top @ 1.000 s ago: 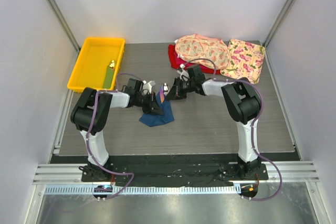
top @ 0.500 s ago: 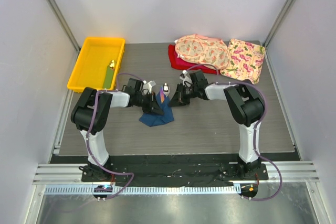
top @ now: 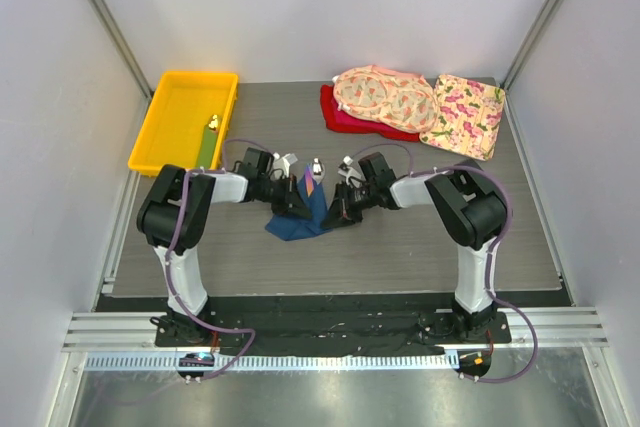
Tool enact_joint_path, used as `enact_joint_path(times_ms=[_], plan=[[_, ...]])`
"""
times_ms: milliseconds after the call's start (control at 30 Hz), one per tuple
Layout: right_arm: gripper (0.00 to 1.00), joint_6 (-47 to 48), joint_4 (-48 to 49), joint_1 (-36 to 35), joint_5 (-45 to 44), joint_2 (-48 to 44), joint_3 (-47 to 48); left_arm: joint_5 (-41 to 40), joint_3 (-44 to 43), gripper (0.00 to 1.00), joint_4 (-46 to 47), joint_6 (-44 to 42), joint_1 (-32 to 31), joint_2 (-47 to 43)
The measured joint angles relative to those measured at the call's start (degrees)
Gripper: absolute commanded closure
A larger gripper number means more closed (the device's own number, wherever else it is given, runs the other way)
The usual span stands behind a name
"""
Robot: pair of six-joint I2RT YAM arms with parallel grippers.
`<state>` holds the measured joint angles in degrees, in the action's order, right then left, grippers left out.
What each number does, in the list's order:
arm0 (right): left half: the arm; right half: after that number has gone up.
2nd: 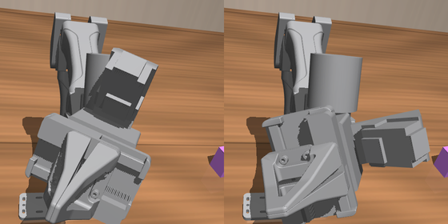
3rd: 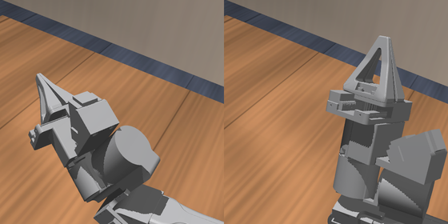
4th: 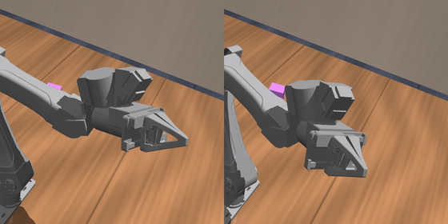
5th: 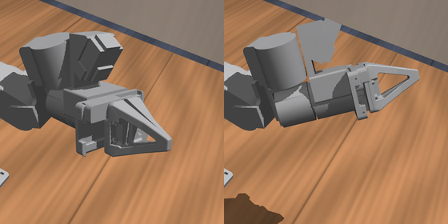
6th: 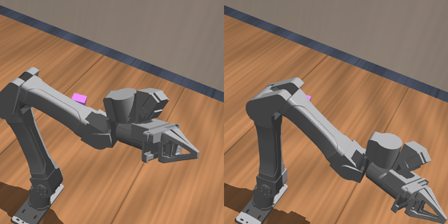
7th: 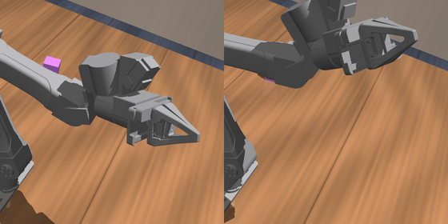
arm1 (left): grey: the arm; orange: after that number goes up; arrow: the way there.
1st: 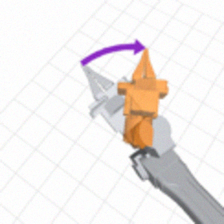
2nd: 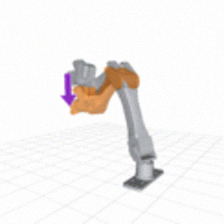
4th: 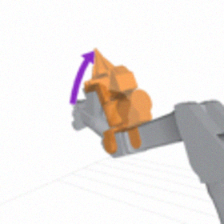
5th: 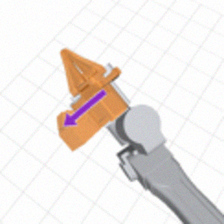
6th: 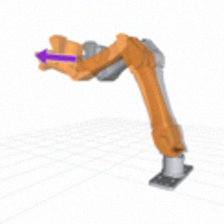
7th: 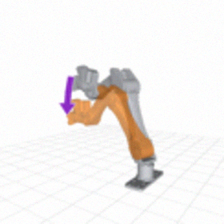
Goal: Place the utensils on the paper napkin and roll it up
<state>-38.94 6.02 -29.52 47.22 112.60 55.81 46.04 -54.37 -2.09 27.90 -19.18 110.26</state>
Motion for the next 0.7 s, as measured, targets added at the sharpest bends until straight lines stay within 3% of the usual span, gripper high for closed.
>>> enact_joint_path(times_ms=[333,700], plan=[[0.84,-0.3,0.3,0.1,1.5,0.4,0.0,0.7,-1.5,0.94,-1.5,-1.6,0.1,0.9],[0.84,0.5,-1.4,0.1,-5.0,0.4,12.3,1.0,-1.7,0.94,-1.6,-3.0,0.1,1.0]])
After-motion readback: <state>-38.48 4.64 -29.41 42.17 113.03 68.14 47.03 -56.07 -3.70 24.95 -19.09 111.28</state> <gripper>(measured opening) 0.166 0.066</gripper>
